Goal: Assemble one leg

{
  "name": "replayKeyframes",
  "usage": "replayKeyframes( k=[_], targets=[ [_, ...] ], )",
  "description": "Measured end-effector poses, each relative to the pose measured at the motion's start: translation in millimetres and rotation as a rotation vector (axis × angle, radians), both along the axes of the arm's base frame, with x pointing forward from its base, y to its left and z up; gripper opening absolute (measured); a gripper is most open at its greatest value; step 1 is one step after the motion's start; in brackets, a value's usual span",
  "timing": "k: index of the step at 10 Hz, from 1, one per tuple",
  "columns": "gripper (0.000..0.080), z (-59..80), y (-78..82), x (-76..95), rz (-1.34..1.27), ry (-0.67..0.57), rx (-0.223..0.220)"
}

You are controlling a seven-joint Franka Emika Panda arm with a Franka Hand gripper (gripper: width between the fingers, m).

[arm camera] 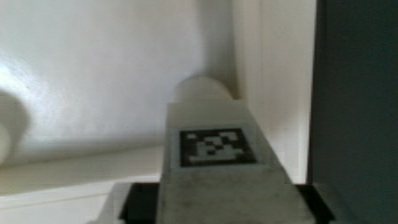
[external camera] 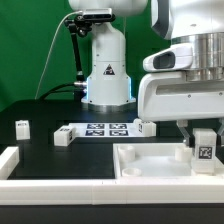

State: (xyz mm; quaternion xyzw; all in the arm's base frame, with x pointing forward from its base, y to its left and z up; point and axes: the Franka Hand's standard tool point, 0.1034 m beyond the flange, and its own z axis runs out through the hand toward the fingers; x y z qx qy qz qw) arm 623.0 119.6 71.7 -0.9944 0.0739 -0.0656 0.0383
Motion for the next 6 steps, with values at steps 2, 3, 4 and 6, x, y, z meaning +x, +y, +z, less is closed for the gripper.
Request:
replayKeyframes(
  k=[2,3,4,6],
  targets=[
    [0.0291,-0.8,-0.5,-3.5,-0.327,-0.017,0.050],
    [0.0291,-0.9,-2.4,-3.4,-0.478,-0.015,0.081],
    [0.0291,-1.2,-3.3,-3.5,-0.572,-0.010,0.103],
    [0.0292,-0.8,-6.9,-3.0,-0.928,0.027,0.192]
  ],
)
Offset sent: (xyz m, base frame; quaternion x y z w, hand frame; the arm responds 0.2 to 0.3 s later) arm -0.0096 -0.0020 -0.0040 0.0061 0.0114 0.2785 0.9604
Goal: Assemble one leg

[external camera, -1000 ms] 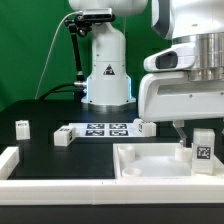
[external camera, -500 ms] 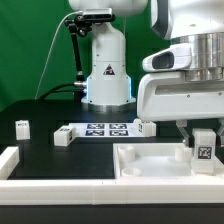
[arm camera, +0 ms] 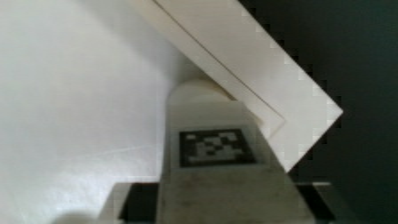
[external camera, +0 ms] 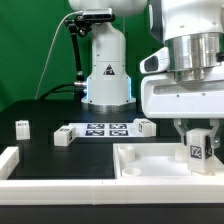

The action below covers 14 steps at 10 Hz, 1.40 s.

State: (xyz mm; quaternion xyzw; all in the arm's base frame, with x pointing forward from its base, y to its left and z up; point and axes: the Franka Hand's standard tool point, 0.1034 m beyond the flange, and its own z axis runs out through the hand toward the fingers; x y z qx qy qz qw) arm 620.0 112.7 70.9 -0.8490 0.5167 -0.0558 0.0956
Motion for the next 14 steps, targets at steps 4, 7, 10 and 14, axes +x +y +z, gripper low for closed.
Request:
replayKeyframes(
  k=[4,7,10,14],
  targets=[
    [0.0294,-0.6,2.7,-1.5,-0.461,0.055,0.126],
    [0.0304,-1.1,4.5,-2.1,-0.525,0.064,0.145],
    [0.0617,-0.8,9.8,-2.8,-0.279,0.068,0.098],
    [0.0649,0.7,13.3,0.1,0.307,0.006,-0.044]
  ],
)
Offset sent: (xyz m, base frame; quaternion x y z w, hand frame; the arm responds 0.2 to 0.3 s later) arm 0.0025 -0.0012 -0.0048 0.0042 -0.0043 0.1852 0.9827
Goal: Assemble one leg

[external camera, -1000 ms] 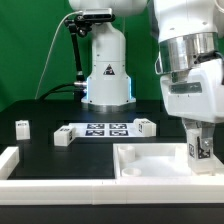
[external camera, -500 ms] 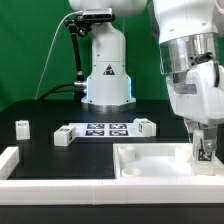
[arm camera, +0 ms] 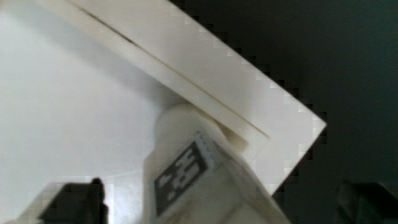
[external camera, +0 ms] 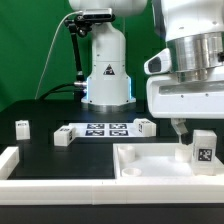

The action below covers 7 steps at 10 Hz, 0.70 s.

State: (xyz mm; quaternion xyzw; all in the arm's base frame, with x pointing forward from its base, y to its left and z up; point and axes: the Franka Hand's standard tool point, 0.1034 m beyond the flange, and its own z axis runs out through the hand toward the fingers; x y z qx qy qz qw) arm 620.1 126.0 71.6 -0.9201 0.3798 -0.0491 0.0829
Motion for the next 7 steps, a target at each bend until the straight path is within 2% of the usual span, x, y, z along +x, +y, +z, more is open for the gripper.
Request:
replayKeyframes(
  k=[2,5,7],
  targets=[
    [0.0649,-0.5,1.1,0.5,0.265,-0.018,-0.061],
    [0.0649,-1.1,-3.4,1.4,0.610,-0.049,-0.126],
    [0.0649,-1.3,-6.3,1.8,0.744,-0.061,-0.151]
  ],
)
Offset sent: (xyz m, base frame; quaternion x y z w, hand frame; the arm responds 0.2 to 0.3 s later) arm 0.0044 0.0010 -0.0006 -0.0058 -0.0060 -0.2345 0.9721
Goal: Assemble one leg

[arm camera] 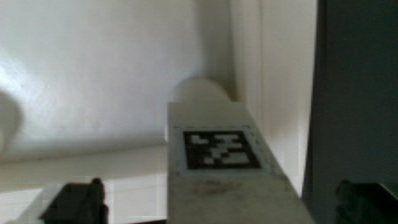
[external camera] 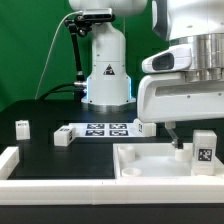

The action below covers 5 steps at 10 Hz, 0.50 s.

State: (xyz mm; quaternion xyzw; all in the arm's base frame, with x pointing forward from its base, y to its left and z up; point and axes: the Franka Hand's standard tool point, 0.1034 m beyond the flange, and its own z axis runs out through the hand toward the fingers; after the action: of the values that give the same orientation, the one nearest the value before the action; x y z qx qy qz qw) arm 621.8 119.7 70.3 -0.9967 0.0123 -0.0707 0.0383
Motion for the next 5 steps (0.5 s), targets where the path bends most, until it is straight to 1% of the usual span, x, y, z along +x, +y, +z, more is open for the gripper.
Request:
replayKeyframes(
  k=[1,2,3,4,5],
  targets=[
    [0.0649,0.0,0.1,0.0,-0.013,0.001,0.002],
    [0.0522,0.0,0.0,0.0,-0.013,0.001,0.002],
    [0.0370,0.0,0.0,0.0,-0.013,0.001,0.002],
    [0.0370,-0.1,-0.3,0.0,-0.013,0.001,0.002],
    [0.0290,-0.2,-0.6,-0.1,-0.039,0.003,0.006]
  ],
)
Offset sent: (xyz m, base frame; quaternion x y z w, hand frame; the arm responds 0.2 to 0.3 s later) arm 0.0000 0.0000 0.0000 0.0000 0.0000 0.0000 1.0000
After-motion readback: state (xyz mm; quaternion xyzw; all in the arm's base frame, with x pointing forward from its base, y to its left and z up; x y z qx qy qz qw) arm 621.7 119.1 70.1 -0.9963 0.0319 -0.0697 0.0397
